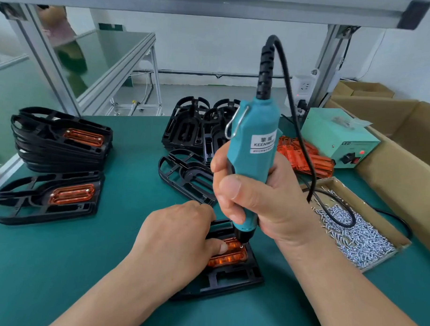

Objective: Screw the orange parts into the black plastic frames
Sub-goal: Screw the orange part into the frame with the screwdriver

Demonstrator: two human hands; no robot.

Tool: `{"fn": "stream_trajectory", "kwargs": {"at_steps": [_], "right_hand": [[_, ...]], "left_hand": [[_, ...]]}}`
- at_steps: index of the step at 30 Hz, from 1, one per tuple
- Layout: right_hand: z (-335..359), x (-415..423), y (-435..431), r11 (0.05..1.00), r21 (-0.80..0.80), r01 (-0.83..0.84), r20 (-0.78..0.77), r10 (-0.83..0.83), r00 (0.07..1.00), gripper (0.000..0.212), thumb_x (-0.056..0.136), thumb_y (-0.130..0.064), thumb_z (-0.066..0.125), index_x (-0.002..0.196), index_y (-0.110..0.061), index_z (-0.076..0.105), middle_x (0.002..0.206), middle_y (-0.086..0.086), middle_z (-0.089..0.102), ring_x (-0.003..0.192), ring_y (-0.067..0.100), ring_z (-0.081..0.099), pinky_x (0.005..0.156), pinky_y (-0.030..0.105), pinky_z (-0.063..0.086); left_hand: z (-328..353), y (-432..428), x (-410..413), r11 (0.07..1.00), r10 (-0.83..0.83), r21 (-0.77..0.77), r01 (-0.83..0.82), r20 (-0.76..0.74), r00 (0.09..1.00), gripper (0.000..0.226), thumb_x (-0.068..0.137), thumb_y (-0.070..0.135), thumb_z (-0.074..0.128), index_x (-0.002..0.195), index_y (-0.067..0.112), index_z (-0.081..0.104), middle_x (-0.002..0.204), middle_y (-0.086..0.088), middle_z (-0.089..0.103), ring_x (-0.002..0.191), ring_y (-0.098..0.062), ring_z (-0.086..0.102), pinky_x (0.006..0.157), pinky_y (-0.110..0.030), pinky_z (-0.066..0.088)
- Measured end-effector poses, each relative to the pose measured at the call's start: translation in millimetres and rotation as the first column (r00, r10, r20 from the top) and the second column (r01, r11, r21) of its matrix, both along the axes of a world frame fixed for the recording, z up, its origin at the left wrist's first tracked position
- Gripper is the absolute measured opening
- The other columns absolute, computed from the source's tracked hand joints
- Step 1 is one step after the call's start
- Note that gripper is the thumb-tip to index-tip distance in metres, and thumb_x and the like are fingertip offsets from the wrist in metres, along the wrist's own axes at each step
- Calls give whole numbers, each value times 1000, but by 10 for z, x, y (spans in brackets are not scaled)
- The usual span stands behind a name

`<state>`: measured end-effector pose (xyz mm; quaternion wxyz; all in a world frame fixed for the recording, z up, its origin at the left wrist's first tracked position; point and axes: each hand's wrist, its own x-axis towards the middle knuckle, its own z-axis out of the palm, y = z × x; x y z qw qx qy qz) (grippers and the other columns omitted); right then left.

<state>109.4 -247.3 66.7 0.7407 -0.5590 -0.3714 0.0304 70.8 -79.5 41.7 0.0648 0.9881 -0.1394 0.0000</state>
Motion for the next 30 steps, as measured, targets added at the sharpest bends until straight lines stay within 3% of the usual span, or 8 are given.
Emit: {"fn": "stream_trajectory", "kwargs": {"at_steps": [5, 8, 12, 16, 18, 23, 27, 30], "right_hand": [[13, 4, -24, 1000, 30, 6, -17, -5, 1000, 34, 97, -36, 77, 108, -5, 67, 72, 37, 57, 53, 12, 60, 61, 21, 51], [61, -27, -6, 997, 44, 64, -85, -61, 995, 31, 95, -38, 79, 110, -13, 70, 80, 16, 70, 51, 16, 60, 56, 24, 51], [126, -74, 39, 981, -33, 189, -96, -191, 977, 19, 96, -27, 72, 102, -9, 68, 82, 8, 71, 52, 19, 59, 54, 28, 51], [181, -108, 64, 978, -81, 195, -27, -197, 980, 24, 95, -25, 72, 103, -3, 66, 78, 26, 67, 56, 20, 61, 57, 33, 51], [257, -109, 50, 983, -44, 177, 38, -175, 984, 27, 97, -28, 76, 104, -4, 66, 77, 31, 65, 57, 20, 63, 59, 30, 52], [289, -39, -31, 956, 162, 245, 44, -255, 966, 32, 95, -42, 76, 110, -14, 69, 84, 10, 70, 54, 23, 60, 56, 30, 49], [70, 52, -89, 844, 334, 421, -206, -370, 906, 24, 101, -36, 71, 106, -14, 63, 86, 6, 66, 56, 17, 56, 55, 27, 46], [-28, 111, -178, 774, 375, 510, -351, -391, 851, 19, 107, -33, 56, 104, -15, 62, 85, 4, 64, 58, 14, 54, 58, 25, 46]], "left_hand": [[2, -4, 7, 1000, -10, 7, 10, 2, 1000, 40, 87, 73, 58, 99, 35, 49, 80, 12, 52, 73, -12, 54, 60, -32, 41], [-19, 4, 18, 1000, -16, 5, 16, 7, 1000, 41, 87, 74, 58, 98, 35, 50, 86, 12, 56, 80, -13, 59, 66, -33, 48], [-11, 3, 15, 1000, -1, -21, 1, -8, 1000, 46, 87, 73, 58, 112, 34, 55, 106, 13, 65, 98, -14, 65, 81, -37, 55], [22, -10, 2, 1000, -22, -20, 22, -25, 999, 44, 88, 70, 58, 114, 36, 54, 104, 14, 64, 98, -15, 65, 80, -38, 55], [41, -18, -1, 1000, -26, -8, 26, -29, 999, 42, 88, 70, 59, 112, 36, 54, 97, 12, 61, 94, -16, 63, 79, -38, 54], [48, 9, -13, 999, -19, -44, 18, -35, 999, 48, 88, 70, 60, 118, 33, 55, 109, 12, 64, 104, -16, 63, 87, -38, 54], [13, 113, -7, 972, -55, -231, 41, -55, 997, 47, 94, 62, 55, 134, 38, 48, 103, 13, 65, 97, -6, 62, 79, -21, 49], [5, 301, 92, 781, -39, -619, -80, -177, 983, 24, 105, 40, 48, 126, 44, 59, 90, 9, 69, 74, -10, 64, 66, -20, 50]]}}
